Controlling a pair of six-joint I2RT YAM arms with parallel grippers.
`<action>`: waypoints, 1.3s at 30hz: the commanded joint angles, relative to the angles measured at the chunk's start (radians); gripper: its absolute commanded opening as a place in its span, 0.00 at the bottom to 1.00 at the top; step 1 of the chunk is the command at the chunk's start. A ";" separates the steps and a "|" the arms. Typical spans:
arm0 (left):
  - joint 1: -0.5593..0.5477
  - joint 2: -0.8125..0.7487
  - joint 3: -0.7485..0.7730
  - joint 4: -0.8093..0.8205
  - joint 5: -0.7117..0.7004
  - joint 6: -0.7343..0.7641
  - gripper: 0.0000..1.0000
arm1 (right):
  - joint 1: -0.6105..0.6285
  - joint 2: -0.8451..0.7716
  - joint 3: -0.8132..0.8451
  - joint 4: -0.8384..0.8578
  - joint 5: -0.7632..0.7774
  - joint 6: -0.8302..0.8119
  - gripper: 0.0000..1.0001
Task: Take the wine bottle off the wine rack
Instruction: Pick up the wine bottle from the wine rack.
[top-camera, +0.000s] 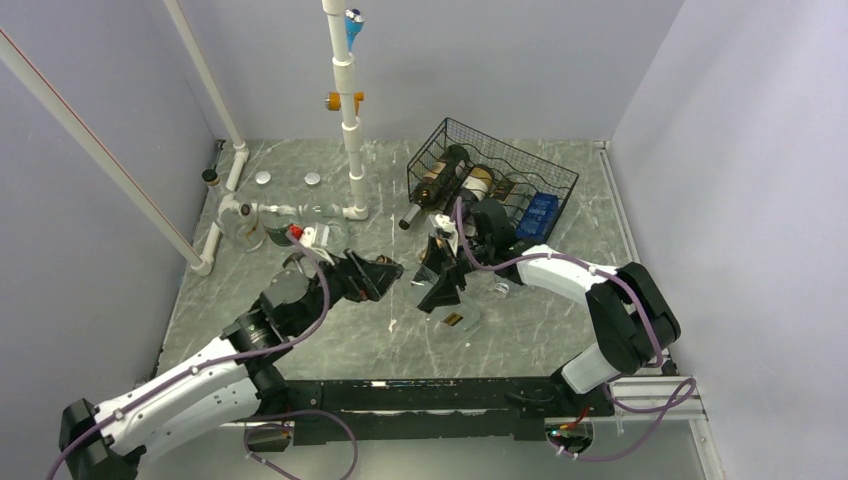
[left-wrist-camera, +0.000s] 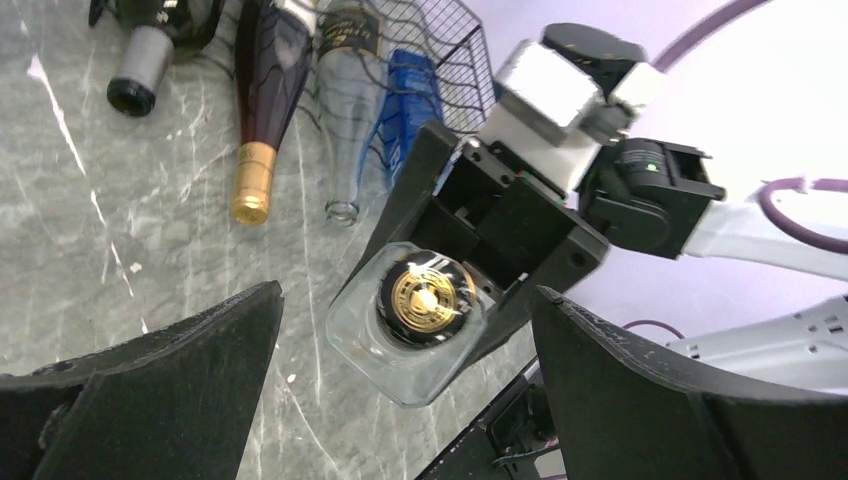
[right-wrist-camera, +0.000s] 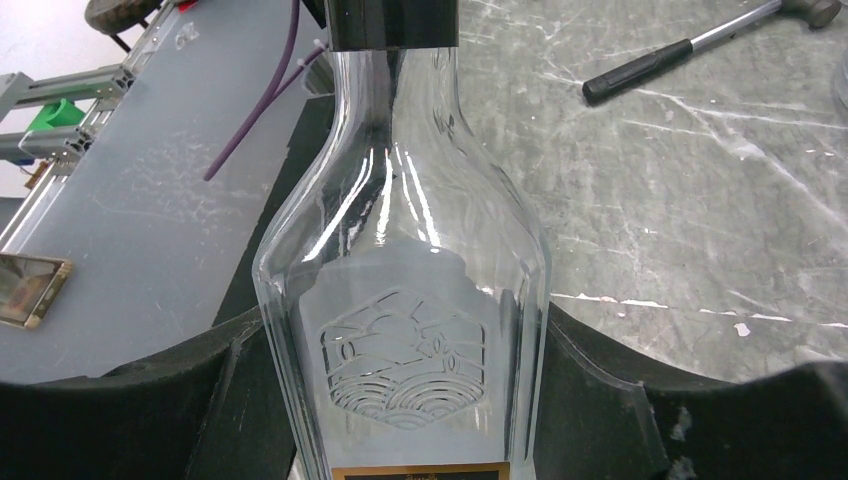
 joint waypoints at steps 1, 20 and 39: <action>0.004 0.087 0.073 0.030 -0.040 -0.102 0.97 | -0.004 -0.058 0.013 0.105 -0.065 0.038 0.00; -0.023 0.249 0.117 0.069 -0.072 -0.163 0.47 | -0.004 -0.045 -0.004 0.174 -0.006 0.119 0.00; -0.033 0.248 0.256 -0.024 -0.011 0.120 0.00 | -0.004 -0.063 0.003 0.114 0.016 0.092 0.75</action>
